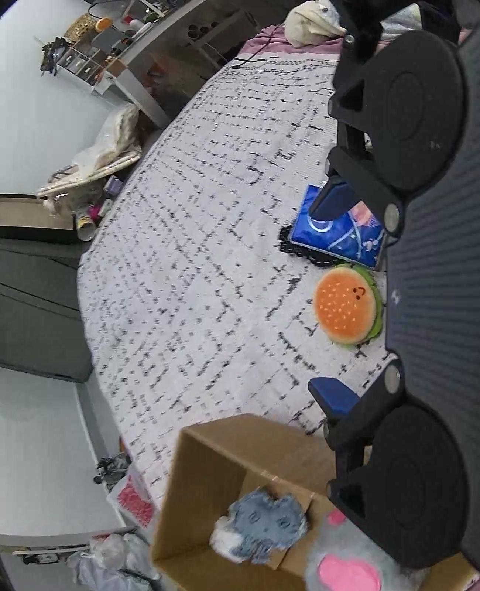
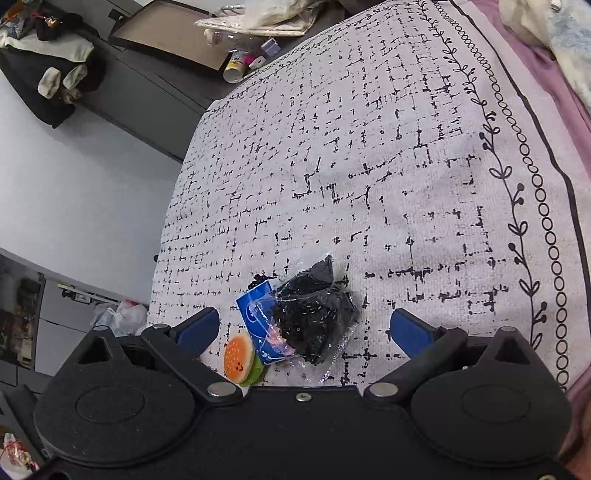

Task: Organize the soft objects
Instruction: 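Close the left gripper on the burger plush while the right gripper grasps the black bag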

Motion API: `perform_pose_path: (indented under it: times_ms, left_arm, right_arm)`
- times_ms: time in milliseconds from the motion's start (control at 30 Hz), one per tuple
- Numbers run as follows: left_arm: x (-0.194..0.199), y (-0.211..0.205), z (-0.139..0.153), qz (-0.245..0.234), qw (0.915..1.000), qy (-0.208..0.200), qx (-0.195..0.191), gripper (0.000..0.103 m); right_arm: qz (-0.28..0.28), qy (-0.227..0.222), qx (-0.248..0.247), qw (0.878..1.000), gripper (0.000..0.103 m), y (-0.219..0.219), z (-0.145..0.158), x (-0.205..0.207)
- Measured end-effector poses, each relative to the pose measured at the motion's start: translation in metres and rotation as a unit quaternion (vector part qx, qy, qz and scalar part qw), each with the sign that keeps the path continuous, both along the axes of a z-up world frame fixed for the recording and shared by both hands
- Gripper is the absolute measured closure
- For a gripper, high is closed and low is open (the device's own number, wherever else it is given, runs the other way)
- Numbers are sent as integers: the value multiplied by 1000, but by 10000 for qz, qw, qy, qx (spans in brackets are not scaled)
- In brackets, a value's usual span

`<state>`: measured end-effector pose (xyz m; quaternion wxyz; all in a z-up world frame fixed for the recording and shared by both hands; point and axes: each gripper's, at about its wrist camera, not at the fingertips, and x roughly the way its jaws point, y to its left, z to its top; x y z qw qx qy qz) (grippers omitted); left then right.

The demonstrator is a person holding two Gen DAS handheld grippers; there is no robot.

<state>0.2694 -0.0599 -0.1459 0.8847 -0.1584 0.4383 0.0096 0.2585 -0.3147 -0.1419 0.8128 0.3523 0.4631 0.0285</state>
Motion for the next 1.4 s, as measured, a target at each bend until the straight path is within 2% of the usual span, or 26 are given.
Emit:
perform_pose_path:
  times_ms: [300, 500, 600, 633, 667, 700, 767, 867, 933, 967, 1033, 1133, 1267, 1300, 1333, 1400]
  left_arm:
    - [7, 3, -34, 126, 9993, 343, -26, 13]
    - [12, 5, -47, 168, 9990, 413, -61, 13]
    - [14, 8, -50, 201, 9988, 432, -148, 17]
    - [14, 9, -51, 230, 9985, 450, -191, 23]
    - [15, 11, -53, 244, 9982, 499, -230, 32]
    - [15, 12, -54, 282, 9981, 517, -204, 35]
    - [14, 13, -53, 301, 9984, 439, -191, 53]
    - [14, 15, -52, 290, 9983, 428, -256, 60]
    - [12, 16, -51, 258, 9985, 410, -270, 64]
    - [11, 16, -50, 247, 9985, 409, -284, 66]
    - [9, 17, -48, 220, 9984, 399, -320, 70]
    - [4, 17, -41, 207, 9986, 373, -307, 70]
    - [-3, 20, -28, 239, 9988, 290, -308, 71]
    - [-4, 20, -25, 238, 9989, 270, -308, 70]
    - [-6, 20, -21, 236, 9990, 236, -300, 70]
    - [-9, 20, -14, 238, 9992, 180, -281, 70]
  right_arm:
    - [53, 250, -192, 9995, 3, 9, -17, 11]
    - [112, 334, -314, 9989, 3, 17, -28, 17]
    - [168, 340, -373, 9986, 3, 23, -31, 20]
    - [196, 332, -403, 9984, 7, 25, -32, 21]
    - [221, 324, -433, 9983, 9, 26, -34, 22]
    - [237, 334, -456, 9981, 15, 27, -36, 23]
    - [264, 370, -468, 9979, 27, 28, -41, 25]
    - [295, 305, -525, 9977, 42, 28, -41, 24]
    - [314, 229, -550, 9977, 57, 28, -39, 23]
    - [314, 201, -543, 9978, 61, 28, -38, 22]
    - [298, 165, -536, 9980, 77, 26, -35, 21]
    - [256, 67, -458, 9986, 85, 23, -30, 17]
    - [187, -111, -407, 9989, 91, 18, -21, 11]
    - [167, -133, -365, 9991, 95, 17, -20, 10]
    - [145, -156, -311, 9993, 103, 15, -20, 9]
    - [105, -233, -168, 9995, 103, 11, -16, 5]
